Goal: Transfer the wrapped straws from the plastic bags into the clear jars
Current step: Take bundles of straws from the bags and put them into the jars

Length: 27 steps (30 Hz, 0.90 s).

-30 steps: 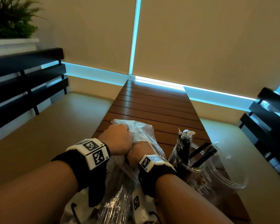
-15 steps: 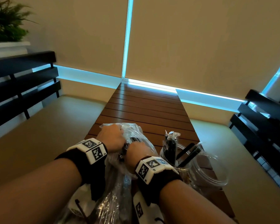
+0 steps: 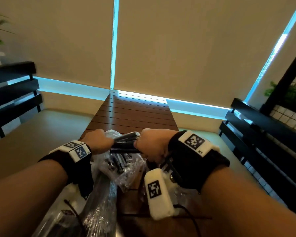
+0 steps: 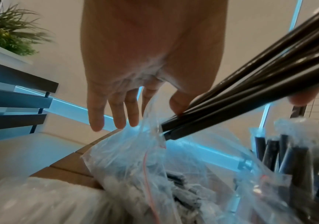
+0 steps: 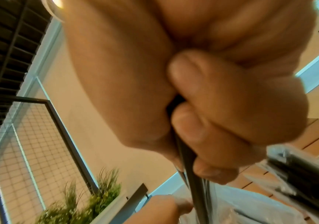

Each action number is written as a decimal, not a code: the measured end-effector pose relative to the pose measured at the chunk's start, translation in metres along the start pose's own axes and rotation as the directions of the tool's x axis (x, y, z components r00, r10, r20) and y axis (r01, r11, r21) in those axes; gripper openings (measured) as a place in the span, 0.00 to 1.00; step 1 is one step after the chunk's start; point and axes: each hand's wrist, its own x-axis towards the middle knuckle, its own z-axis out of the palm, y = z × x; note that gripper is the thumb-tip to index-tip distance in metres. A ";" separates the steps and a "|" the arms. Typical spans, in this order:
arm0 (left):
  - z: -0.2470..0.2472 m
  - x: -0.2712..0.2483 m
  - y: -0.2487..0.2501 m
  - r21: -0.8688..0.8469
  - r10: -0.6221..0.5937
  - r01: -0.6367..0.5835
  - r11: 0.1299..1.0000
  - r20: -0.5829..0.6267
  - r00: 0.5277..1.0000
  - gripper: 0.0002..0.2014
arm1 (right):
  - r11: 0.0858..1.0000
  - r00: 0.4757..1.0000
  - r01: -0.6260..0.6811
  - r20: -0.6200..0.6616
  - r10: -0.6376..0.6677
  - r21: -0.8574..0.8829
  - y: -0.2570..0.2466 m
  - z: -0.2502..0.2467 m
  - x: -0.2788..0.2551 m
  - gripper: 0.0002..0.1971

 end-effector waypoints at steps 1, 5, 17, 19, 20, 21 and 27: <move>-0.003 0.003 0.002 -0.018 0.014 -0.014 1.000 -0.016 1.000 0.23 | 0.998 1.000 0.018 -0.017 -0.019 -0.057 0.007 -0.004 -0.003 0.14; -0.015 0.003 0.013 -0.139 0.025 -0.041 0.989 -0.116 0.993 0.45 | 0.965 0.998 -0.060 0.050 0.048 0.257 0.033 -0.006 0.000 0.08; -0.023 -0.040 0.065 -0.314 0.258 -0.214 0.925 0.105 0.960 0.20 | 0.721 0.995 -0.090 0.025 0.101 0.687 0.056 0.007 -0.010 0.19; -0.022 -0.046 0.071 -0.328 0.366 -0.309 0.893 0.126 0.922 0.23 | 0.730 0.994 -0.097 0.033 0.102 0.676 0.057 0.018 0.000 0.17; -0.021 -0.047 0.072 -0.323 0.389 -0.329 0.887 0.140 0.910 0.28 | 0.728 0.995 -0.085 0.026 0.092 0.680 0.057 0.023 0.005 0.15; -0.020 -0.047 0.072 -0.303 0.386 -0.327 0.895 0.160 0.908 0.33 | 0.723 0.997 -0.059 0.008 0.074 0.688 0.057 0.028 0.010 0.13; -0.004 -0.035 0.068 0.044 0.392 -0.434 0.900 0.355 0.849 0.44 | 0.792 0.994 0.006 -0.089 0.060 0.610 0.057 0.048 0.034 0.11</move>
